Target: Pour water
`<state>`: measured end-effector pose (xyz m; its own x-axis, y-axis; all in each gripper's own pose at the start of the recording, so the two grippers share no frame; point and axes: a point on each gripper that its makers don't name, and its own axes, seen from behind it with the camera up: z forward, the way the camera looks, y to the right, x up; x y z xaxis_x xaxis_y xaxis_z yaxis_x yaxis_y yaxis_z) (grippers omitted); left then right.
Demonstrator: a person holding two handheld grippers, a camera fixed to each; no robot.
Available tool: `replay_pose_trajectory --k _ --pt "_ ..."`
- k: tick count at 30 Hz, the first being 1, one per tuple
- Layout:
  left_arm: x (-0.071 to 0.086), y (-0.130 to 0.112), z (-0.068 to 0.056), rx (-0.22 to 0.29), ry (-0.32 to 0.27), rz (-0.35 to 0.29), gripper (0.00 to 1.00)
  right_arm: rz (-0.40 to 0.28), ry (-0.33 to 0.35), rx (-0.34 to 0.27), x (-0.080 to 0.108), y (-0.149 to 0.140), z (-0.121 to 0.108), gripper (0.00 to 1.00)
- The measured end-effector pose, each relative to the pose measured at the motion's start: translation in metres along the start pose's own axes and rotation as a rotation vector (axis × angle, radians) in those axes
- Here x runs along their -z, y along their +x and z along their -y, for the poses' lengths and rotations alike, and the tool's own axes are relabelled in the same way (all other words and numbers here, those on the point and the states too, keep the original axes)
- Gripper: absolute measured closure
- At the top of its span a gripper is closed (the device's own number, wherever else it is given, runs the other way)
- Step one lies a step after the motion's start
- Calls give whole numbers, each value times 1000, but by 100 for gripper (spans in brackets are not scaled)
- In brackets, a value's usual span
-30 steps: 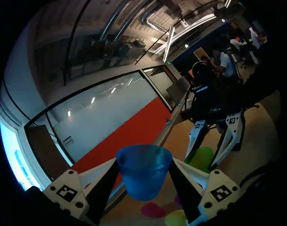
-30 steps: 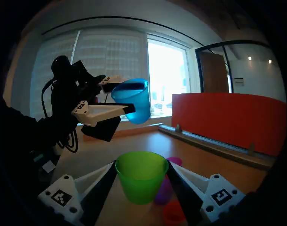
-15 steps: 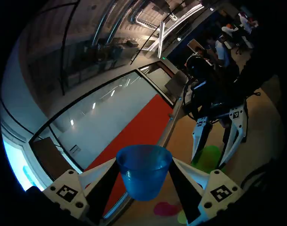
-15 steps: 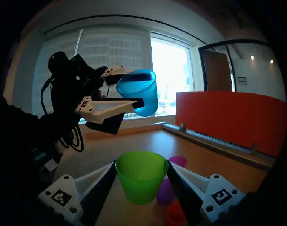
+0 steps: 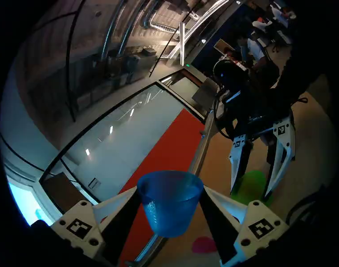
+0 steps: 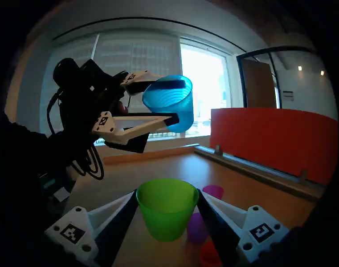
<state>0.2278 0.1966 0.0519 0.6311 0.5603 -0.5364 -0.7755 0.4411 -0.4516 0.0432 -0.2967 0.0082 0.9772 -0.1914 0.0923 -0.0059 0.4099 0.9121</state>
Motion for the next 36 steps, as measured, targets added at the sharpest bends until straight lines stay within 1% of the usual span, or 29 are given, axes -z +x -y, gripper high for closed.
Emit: replay_pose_trajectory --k 6,9,14,21,36 --pt "-2 1 1 -44 1 3 14 -1 6 2 -2 2 1 6" --pt "-4 1 -1 -63 -2 7 14 -1 10 2 -3 3 2 7" --pt "-5 2 -4 -80 -4 6 14 -2 15 1 -6 3 3 7" --pt "-6 5 -3 -120 1 2 15 -5 13 0 -6 3 2 7" --pt "-10 8 -7 -183 2 7 15 -12 14 -3 -6 6 1 7"
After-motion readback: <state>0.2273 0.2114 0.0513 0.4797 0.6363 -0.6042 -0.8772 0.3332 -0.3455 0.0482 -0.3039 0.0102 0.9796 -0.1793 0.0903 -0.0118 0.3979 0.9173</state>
